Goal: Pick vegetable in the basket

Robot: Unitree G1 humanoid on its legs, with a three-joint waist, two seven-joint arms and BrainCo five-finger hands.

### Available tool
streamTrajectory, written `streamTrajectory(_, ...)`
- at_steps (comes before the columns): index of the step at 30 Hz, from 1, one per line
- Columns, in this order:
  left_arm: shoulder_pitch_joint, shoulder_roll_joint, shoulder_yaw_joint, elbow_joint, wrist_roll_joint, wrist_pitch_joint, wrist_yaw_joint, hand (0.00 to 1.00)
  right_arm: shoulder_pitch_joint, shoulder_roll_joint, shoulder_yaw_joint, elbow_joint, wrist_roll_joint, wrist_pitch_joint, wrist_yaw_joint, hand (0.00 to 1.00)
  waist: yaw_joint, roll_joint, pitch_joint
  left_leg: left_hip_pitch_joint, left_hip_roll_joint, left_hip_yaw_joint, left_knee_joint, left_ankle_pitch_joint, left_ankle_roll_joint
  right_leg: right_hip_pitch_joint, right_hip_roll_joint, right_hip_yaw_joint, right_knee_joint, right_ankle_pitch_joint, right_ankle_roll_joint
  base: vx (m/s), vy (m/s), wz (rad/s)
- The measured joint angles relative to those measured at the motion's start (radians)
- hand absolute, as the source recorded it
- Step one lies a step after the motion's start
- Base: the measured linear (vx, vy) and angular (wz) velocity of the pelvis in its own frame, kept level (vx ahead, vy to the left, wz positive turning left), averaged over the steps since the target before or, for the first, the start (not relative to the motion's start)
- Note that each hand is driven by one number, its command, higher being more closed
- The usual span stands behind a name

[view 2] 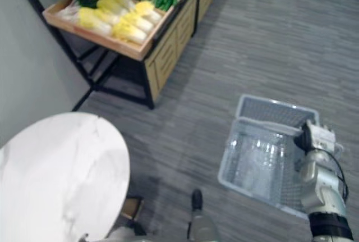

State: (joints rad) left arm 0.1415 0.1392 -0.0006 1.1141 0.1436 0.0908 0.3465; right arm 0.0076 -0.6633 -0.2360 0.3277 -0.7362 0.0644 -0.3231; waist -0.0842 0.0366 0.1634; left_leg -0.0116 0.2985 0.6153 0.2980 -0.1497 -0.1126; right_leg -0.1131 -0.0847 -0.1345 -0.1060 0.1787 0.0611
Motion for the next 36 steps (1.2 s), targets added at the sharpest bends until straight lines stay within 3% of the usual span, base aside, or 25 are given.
streamTrajectory(3,0.010,-0.025,0.031,-0.001,-0.002,-0.003,0.002,0.00,0.000,0.021,-0.004,-0.002,0.008,0.000,-0.026,1.00,0.005,0.006,0.007,-0.012,-0.027,-0.173,0.108,-0.002,0.001,0.013,-0.001,0.085,0.000,-0.004,-0.006,0.00,0.075,-0.73)
streamTrajectory(4,0.018,-0.047,0.039,-0.002,-0.005,-0.011,0.002,0.00,0.000,0.033,-0.007,-0.004,0.011,0.000,-0.039,1.00,0.008,0.017,0.006,-0.018,-0.114,-0.342,0.098,-0.055,-0.039,0.006,-0.014,0.139,0.000,-0.003,-0.004,-0.01,0.122,-0.77)
streamTrajectory(5,0.021,-0.050,0.041,-0.002,-0.006,-0.014,0.003,0.00,-0.001,0.037,-0.010,-0.005,0.011,0.000,-0.040,1.00,0.008,0.019,0.005,-0.017,-0.134,-0.370,0.090,-0.066,-0.041,0.001,-0.014,0.149,0.000,-0.002,-0.003,-0.04,0.229,-0.98)
streamTrajectory(6,0.025,-0.058,0.044,-0.003,-0.012,-0.021,0.004,0.00,0.000,0.058,-0.019,-0.010,0.022,0.000,-0.042,1.00,0.010,0.034,0.006,-0.020,-0.193,-0.450,0.047,-0.104,-0.036,-0.019,-0.008,0.185,-0.001,-0.002,-0.002,-0.08,0.207,-0.99)
streamTrajectory(7,0.020,-0.061,0.044,-0.002,-0.013,-0.022,0.003,0.00,0.015,0.089,-0.029,-0.018,0.031,-0.001,-0.042,1.00,0.011,0.046,0.011,-0.020,-0.222,-0.476,-0.024,-0.152,0.043,-0.050,0.012,0.212,0.000,-0.001,-0.002,-0.09,0.239,-1.09)
streamTrajectory(8,0.018,-0.058,0.046,-0.004,-0.013,-0.022,0.003,0.00,0.022,0.109,-0.031,-0.020,0.032,0.000,-0.041,1.00,0.012,0.033,0.011,-0.018,-0.236,-0.466,-0.036,-0.156,0.043,-0.061,0.013,0.231,0.000,-0.008,0.006,-0.07,0.124,-0.79)
streamTrajectory(9,0.019,-0.058,0.049,-0.008,-0.012,-0.024,0.004,0.00,0.029,0.117,-0.031,-0.030,0.032,0.001,-0.041,1.00,0.019,0.053,0.005,-0.021,-0.237,-0.461,-0.052,-0.158,0.048,-0.071,0.014,0.231,0.002,-0.014,0.012,-0.03,0.078,-0.50)
streamTrajectory(10,0.021,-0.070,0.048,-0.009,-0.014,-0.027,0.006,0.00,0.038,0.119,-0.038,-0.049,0.030,0.006,-0.047,1.00,0.009,0.050,0.018,-0.038,-0.233,-0.453,-0.046,-0.161,0.054,-0.111,0.020,0.222,0.087,-0.009,0.003,0.05,0.089,-0.43)
streamTrajectory(13,0.010,-0.058,0.062,-0.009,-0.015,-0.025,0.005,0.00,0.049,0.125,-0.069,-0.046,0.026,0.029,-0.061,1.00,0.009,0.043,0.024,-0.050,-0.264,-0.461,-0.008,-0.157,0.086,-0.127,0.035,0.248,0.121,-0.018,0.004,0.07,0.132,-0.51)
streamTrajectory(14,0.006,-0.054,0.080,-0.012,-0.015,-0.023,0.005,0.00,0.060,0.142,-0.069,-0.047,0.027,0.035,-0.064,1.00,0.005,0.029,0.026,-0.046,-0.268,-0.459,0.003,-0.150,0.095,-0.165,0.042,0.246,0.182,-0.018,0.002,0.04,0.060,-0.57)
streamTrajectory(16,-0.006,-0.040,0.092,-0.016,-0.014,-0.019,0.003,0.00,0.042,0.191,-0.067,-0.049,0.028,0.034,-0.063,1.00,0.006,-0.014,0.053,-0.023,-0.262,-0.447,0.002,-0.150,0.096,-0.205,0.058,0.209,0.265,-0.018,0.001,0.02,-0.015,-0.71)
streamTrajectory(17,-0.016,-0.027,0.097,-0.007,-0.014,-0.016,0.001,0.00,0.039,0.214,-0.067,-0.049,0.029,0.033,-0.064,1.00,0.010,-0.027,0.062,-0.013,-0.232,-0.416,-0.003,-0.155,0.109,-0.194,0.060,0.188,0.262,-0.017,-0.013,-0.06,-0.083,-0.53)
streamTrajectory(18,-0.024,-0.024,0.103,-0.003,-0.010,-0.017,0.001,0.00,0.036,0.222,-0.067,-0.050,0.032,0.032,-0.064,1.00,0.013,-0.035,0.071,-0.004,-0.215,-0.403,-0.002,-0.158,0.113,-0.218,0.055,0.128,0.376,-0.099,-0.090,-0.07,-0.082,-0.39)
streamTrajectory(19,-0.028,-0.017,0.103,-0.006,-0.009,-0.017,0.001,0.00,0.036,0.219,-0.068,-0.049,0.035,0.032,-0.064,1.00,0.007,-0.039,0.075,-0.004,-0.203,-0.402,-0.004,-0.156,0.109,-0.241,0.036,0.071,0.492,-0.159,-0.124,-0.03,-0.058,-0.11)
streamTrajectory(20,-0.034,-0.010,0.101,-0.015,-0.007,-0.016,0.002,0.00,0.036,0.203,-0.069,-0.044,0.030,0.034,-0.065,1.00,0.004,-0.040,0.075,0.006,-0.180,-0.409,-0.006,-0.148,0.096,-0.248,-0.009,0.016,0.636,-0.222,-0.117,0.04,-0.080,-0.05)
streamTrajectory(21,-0.034,-0.009,0.101,-0.020,-0.007,-0.014,0.002,0.00,0.036,0.187,-0.069,-0.044,0.026,0.034,-0.066,1.00,0.008,-0.041,0.073,0.005,-0.163,-0.410,-0.001,-0.144,0.088,-0.222,-0.044,0.022,0.657,-0.245,-0.109,0.07,-0.107,-0.05)
streamTrajectory(25,-0.044,-0.001,0.075,-0.024,-0.008,-0.015,0.008,0.00,0.012,0.171,-0.069,-0.047,0.027,0.036,-0.070,1.00,0.011,-0.060,0.065,-0.039,-0.124,-0.431,0.028,-0.136,0.073,-0.198,-0.142,0.106,0.582,-0.252,-0.096,0.08,-0.314,-0.04)
streamTrajectory(26,-0.049,0.002,0.063,-0.021,-0.012,-0.015,0.016,0.00,0.005,0.173,-0.069,-0.047,0.027,0.037,-0.070,1.00,0.015,-0.059,0.065,-0.048,-0.101,-0.439,0.044,-0.141,0.043,-0.197,-0.169,0.152,0.553,-0.238,-0.076,0.06,-0.415,-0.05)
streamTrajectory(27,-0.053,0.013,0.053,-0.020,-0.015,-0.015,0.024,0.00,0.000,0.181,-0.068,-0.048,0.027,0.037,-0.070,1.00,0.021,-0.066,0.062,-0.053,-0.078,-0.445,0.055,-0.147,-0.008,-0.187,-0.178,0.202,0.508,-0.207,0.011,0.07,-0.447,-0.01)
streamTrajectory(29,-0.064,0.016,0.046,-0.018,-0.020,-0.015,0.040,0.00,-0.013,0.187,-0.061,-0.053,0.027,0.041,-0.070,1.00,0.032,-0.053,0.060,-0.048,-0.030,-0.464,0.011,-0.110,-0.068,-0.181,-0.141,0.155,0.498,-0.270,0.116,0.10,-0.490,-0.12)
streamTrajectory(30,-0.069,0.013,0.048,-0.018,-0.021,-0.015,0.046,0.00,-0.014,0.187,-0.051,-0.066,0.026,0.043,-0.070,1.00,0.035,-0.050,0.059,-0.031,-0.013,-0.464,-0.026,-0.077,-0.093,-0.178,-0.128,0.111,0.502,-0.318,0.135,0.09,-0.464,-0.18)
streamTrajectory(31,-0.070,0.007,0.048,-0.017,-0.021,-0.014,0.051,0.00,-0.017,0.186,-0.046,-0.068,0.026,0.043,-0.070,1.00,0.034,-0.040,0.060,-0.025,-0.002,-0.466,-0.042,-0.059,-0.102,-0.178,-0.115,0.102,0.512,-0.327,0.127,0.04,-0.389,0.02)
streamTrajectory(32,-0.068,0.004,0.049,-0.010,-0.021,-0.013,0.062,0.00,-0.005,0.186,-0.035,-0.068,0.026,0.047,-0.070,1.00,0.028,-0.030,0.058,-0.016,0.013,-0.470,-0.064,-0.004,-0.104,-0.175,-0.099,0.080,0.531,-0.335,0.112,0.01,-0.342,0.21)
streamTrajectory(35,-0.058,-0.005,0.049,-0.010,-0.022,-0.015,0.067,0.00,0.034,0.186,-0.033,-0.078,0.026,0.047,-0.071,1.00,0.027,-0.021,0.053,-0.044,0.029,-0.515,-0.021,0.083,-0.054,-0.128,-0.087,0.028,0.515,-0.353,0.079,-0.02,-0.297,0.42)
streamTrajectory(36,-0.059,-0.005,0.048,-0.012,-0.022,-0.016,0.072,0.00,0.051,0.186,-0.033,-0.091,0.027,0.047,-0.076,1.00,0.026,-0.019,0.051,-0.076,0.028,-0.503,0.010,0.133,-0.005,-0.107,-0.091,-0.005,0.496,-0.357,0.073,-0.07,-0.206,0.57)
